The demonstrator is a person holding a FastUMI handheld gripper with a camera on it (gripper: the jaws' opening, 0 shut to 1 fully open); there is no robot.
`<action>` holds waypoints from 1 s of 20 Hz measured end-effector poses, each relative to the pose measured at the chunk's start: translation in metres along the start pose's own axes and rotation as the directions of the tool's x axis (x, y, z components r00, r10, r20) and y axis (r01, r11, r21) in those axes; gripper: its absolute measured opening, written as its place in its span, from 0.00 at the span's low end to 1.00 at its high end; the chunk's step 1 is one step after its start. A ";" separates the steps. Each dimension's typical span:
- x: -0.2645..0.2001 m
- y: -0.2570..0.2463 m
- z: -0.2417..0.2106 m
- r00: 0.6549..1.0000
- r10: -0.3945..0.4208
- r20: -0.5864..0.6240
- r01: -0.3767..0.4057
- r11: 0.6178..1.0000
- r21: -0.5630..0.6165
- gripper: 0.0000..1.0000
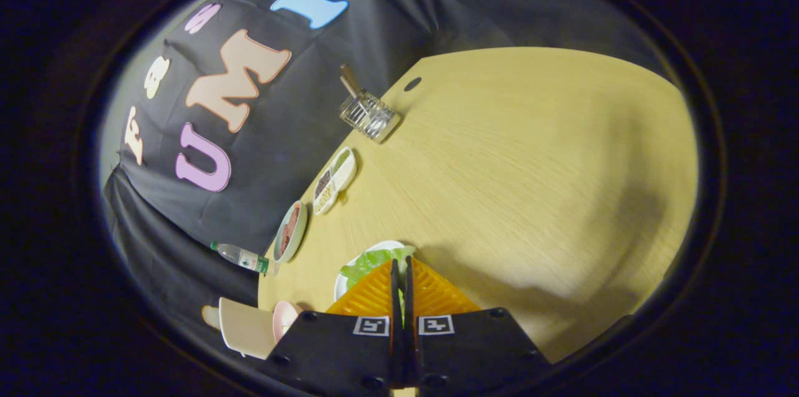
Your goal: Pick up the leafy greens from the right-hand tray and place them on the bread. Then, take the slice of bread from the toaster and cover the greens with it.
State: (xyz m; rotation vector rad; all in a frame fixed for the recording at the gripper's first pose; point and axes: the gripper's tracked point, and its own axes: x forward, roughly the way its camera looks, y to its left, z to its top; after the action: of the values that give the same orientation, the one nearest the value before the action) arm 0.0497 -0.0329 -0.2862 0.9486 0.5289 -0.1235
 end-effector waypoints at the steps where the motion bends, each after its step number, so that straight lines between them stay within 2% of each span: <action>1: -0.002 0.003 0.000 1.000 0.000 0.004 0.000 1.000 -0.007 0.04; 5: -0.012 0.026 0.005 1.000 0.023 0.020 -0.023 0.999 -0.036 0.03; 11: -0.038 0.073 0.008 0.998 0.061 0.021 -0.057 0.988 -0.146 0.03; 20: -0.074 0.164 -0.032 0.988 0.142 -0.059 -0.154 0.929 -0.337 0.03</action>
State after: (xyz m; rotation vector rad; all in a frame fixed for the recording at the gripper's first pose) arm 0.0269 0.0795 -0.1437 0.6486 0.4887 0.1188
